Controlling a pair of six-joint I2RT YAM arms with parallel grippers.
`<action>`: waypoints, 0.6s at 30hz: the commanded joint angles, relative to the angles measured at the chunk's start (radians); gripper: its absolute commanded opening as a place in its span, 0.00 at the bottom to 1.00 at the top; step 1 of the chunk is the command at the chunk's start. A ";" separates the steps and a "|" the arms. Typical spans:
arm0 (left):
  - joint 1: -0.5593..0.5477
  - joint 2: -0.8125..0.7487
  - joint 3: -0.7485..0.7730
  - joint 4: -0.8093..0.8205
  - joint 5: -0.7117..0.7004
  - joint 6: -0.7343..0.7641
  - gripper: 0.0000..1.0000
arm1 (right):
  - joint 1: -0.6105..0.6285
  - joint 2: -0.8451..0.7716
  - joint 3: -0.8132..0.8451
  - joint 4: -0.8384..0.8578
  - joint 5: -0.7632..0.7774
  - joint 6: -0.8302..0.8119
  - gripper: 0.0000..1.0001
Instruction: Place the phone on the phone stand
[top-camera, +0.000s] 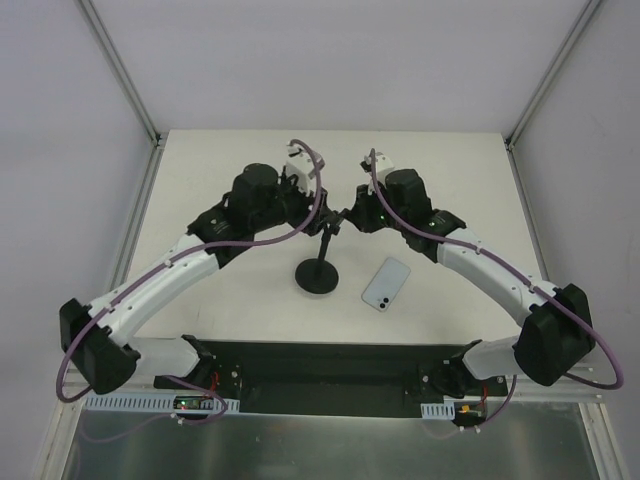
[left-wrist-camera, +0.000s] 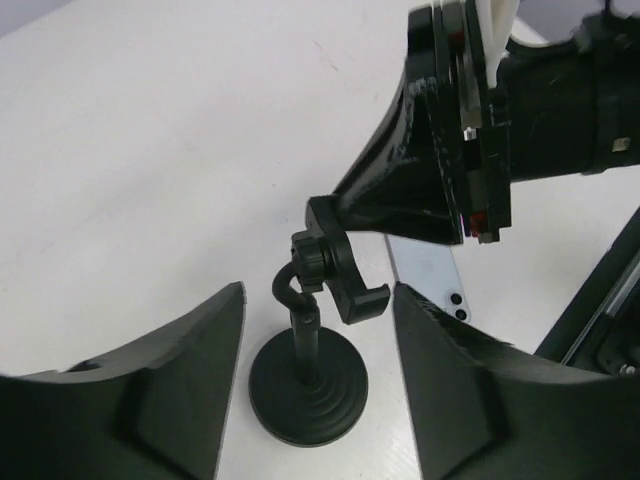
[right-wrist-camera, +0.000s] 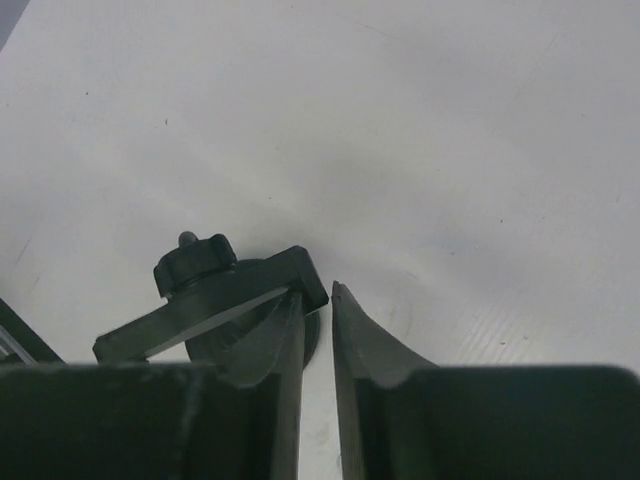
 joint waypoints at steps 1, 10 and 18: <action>0.040 -0.186 -0.062 0.006 -0.070 -0.179 0.65 | 0.012 0.015 0.060 -0.107 0.005 0.051 0.30; 0.052 -0.280 -0.147 -0.001 0.048 -0.227 0.73 | 0.101 -0.069 0.178 -0.305 0.115 0.221 0.96; 0.052 -0.285 -0.118 -0.023 0.126 -0.225 0.78 | 0.098 -0.319 -0.007 -0.465 0.465 0.442 0.96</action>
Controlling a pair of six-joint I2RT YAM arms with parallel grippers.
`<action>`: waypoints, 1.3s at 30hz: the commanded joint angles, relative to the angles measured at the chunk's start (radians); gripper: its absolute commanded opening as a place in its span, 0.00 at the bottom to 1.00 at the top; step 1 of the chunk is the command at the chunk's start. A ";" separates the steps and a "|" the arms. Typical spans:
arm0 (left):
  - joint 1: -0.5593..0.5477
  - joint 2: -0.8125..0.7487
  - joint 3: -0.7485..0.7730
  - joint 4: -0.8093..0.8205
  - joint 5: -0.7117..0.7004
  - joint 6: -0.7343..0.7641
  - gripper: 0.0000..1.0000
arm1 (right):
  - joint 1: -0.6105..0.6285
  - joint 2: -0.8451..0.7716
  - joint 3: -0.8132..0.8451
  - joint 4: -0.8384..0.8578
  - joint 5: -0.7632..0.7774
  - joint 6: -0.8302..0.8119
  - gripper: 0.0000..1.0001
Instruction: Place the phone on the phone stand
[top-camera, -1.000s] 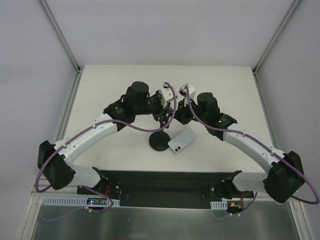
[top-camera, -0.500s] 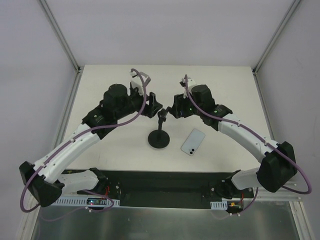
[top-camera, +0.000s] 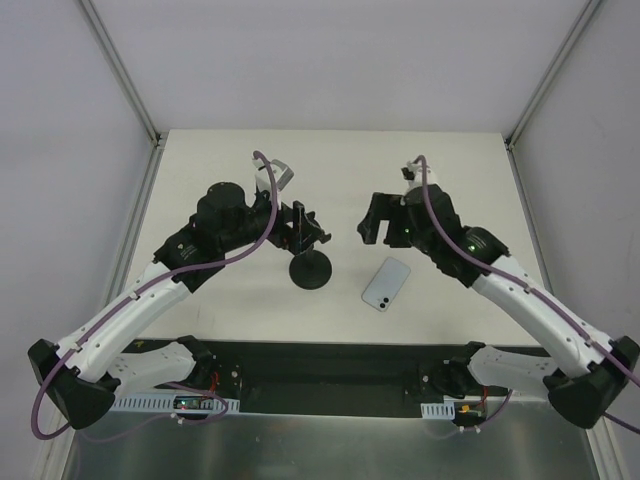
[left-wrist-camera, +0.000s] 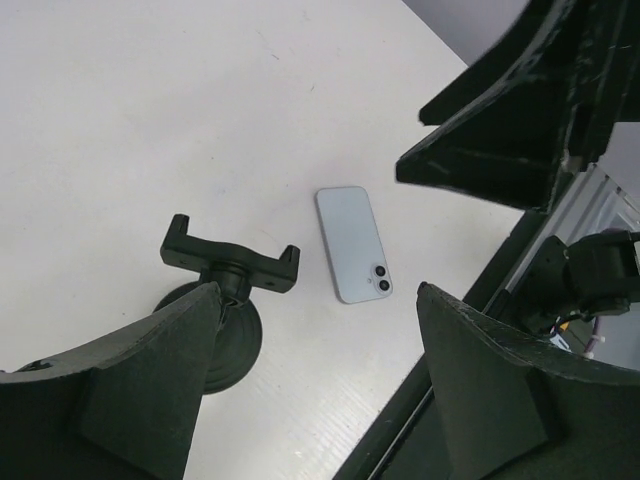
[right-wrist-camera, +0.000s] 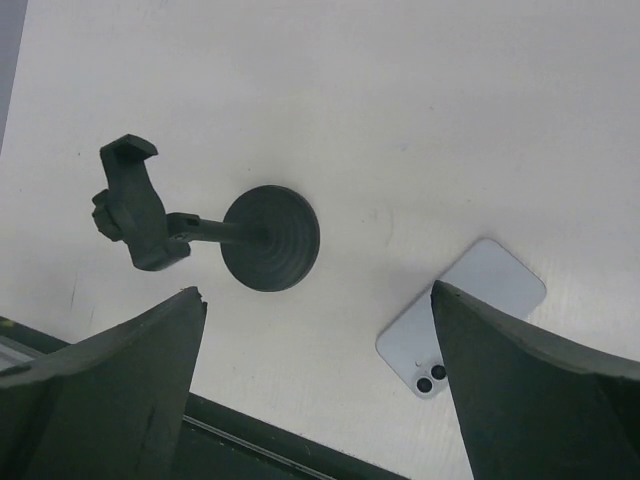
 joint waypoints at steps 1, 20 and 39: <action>0.004 -0.002 0.058 -0.002 0.049 -0.015 0.78 | -0.001 -0.140 -0.097 -0.095 0.205 0.162 0.96; 0.025 0.018 0.103 -0.065 0.118 0.073 0.81 | -0.011 0.361 -0.096 -0.239 0.173 0.702 0.96; 0.110 0.044 0.077 -0.056 0.248 0.014 0.79 | -0.050 0.452 -0.175 -0.201 0.201 0.809 0.98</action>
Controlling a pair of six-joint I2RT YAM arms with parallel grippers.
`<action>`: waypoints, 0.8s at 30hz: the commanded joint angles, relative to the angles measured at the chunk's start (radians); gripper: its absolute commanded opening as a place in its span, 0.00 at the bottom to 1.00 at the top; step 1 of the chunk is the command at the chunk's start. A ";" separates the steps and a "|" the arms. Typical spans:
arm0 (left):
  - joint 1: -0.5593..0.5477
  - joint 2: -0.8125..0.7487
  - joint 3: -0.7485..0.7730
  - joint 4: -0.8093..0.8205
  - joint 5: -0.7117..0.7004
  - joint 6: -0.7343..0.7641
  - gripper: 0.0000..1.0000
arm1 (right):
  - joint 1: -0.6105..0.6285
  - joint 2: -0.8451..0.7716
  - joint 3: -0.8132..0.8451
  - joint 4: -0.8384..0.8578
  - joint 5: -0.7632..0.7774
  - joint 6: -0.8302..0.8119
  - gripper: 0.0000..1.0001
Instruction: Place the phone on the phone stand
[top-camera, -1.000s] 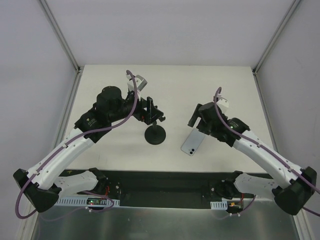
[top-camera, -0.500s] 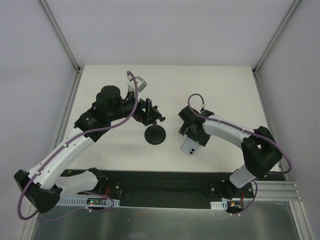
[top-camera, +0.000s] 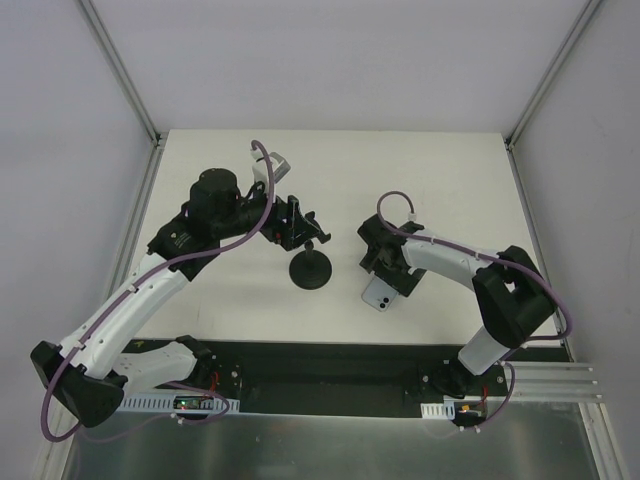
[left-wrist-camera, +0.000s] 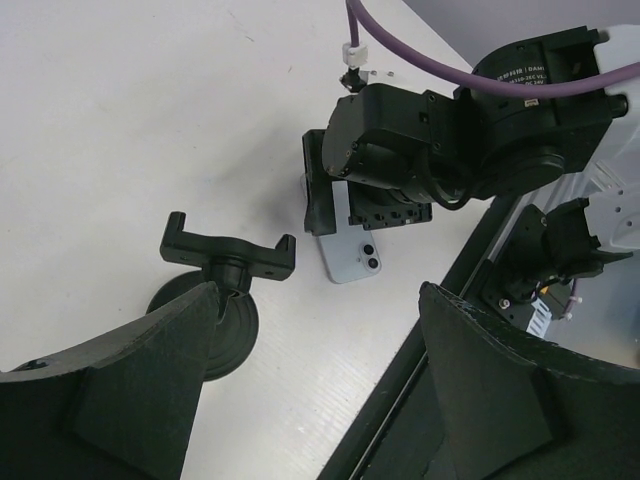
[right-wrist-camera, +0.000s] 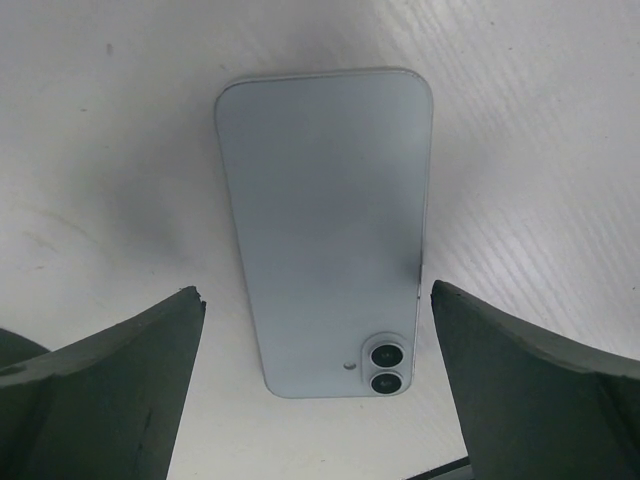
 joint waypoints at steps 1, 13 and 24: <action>0.019 0.012 0.000 0.029 0.063 -0.027 0.79 | -0.033 -0.013 -0.034 0.014 0.006 0.035 0.98; 0.028 0.035 -0.003 0.032 0.075 -0.035 0.79 | -0.056 0.081 0.005 0.045 -0.079 0.004 0.91; 0.007 0.067 -0.002 0.039 0.144 -0.032 0.75 | -0.038 0.127 0.059 -0.054 -0.119 0.023 0.19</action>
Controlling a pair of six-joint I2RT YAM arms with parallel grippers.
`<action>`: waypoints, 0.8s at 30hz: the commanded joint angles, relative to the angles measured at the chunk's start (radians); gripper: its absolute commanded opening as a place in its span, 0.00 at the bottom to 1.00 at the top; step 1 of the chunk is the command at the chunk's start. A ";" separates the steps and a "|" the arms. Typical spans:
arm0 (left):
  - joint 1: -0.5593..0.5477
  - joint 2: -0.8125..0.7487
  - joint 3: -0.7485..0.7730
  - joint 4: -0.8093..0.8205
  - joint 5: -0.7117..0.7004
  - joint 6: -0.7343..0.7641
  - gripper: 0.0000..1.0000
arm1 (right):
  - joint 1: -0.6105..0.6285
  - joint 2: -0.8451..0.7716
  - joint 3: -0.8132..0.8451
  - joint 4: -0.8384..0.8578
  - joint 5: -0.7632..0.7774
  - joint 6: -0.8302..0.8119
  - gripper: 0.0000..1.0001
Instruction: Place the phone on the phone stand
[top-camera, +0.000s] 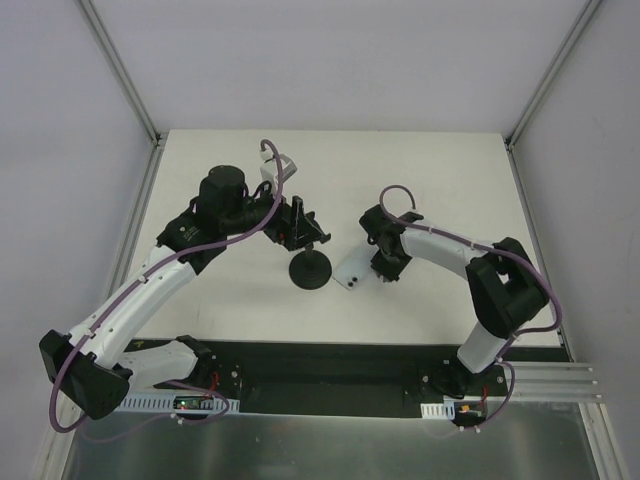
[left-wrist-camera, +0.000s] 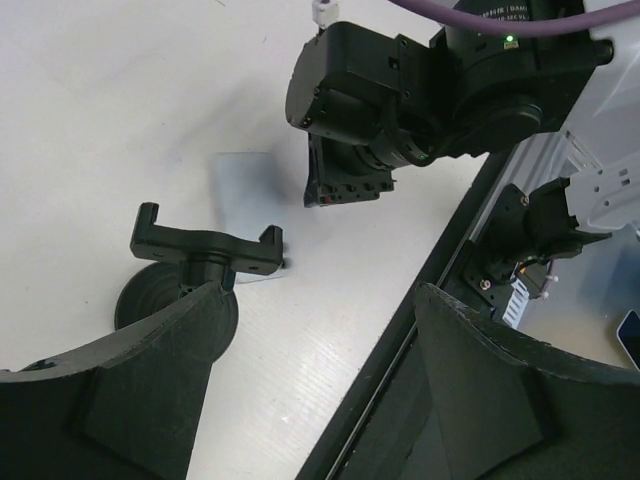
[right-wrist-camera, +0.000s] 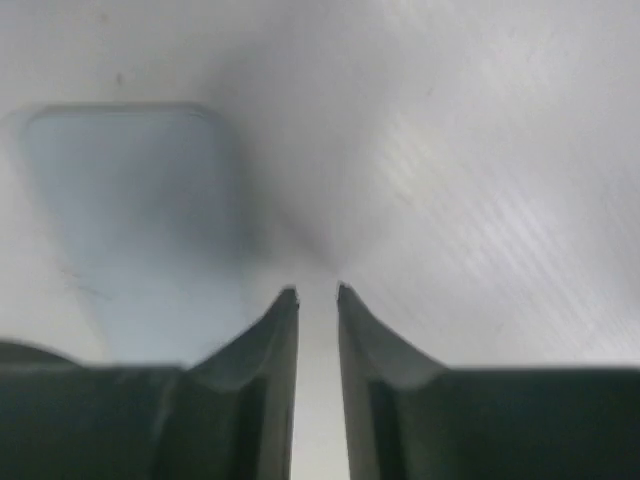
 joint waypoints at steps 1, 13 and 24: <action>-0.035 0.018 -0.001 0.039 0.040 -0.008 0.75 | 0.020 0.043 0.012 -0.022 -0.038 0.039 0.14; -0.176 -0.147 -0.130 0.033 -0.174 -0.036 0.75 | 0.047 -0.164 -0.038 0.109 0.042 -0.252 0.28; 0.292 -0.175 -0.079 0.003 -0.218 -0.307 0.82 | -0.007 -0.163 0.081 0.317 -0.131 -0.658 1.00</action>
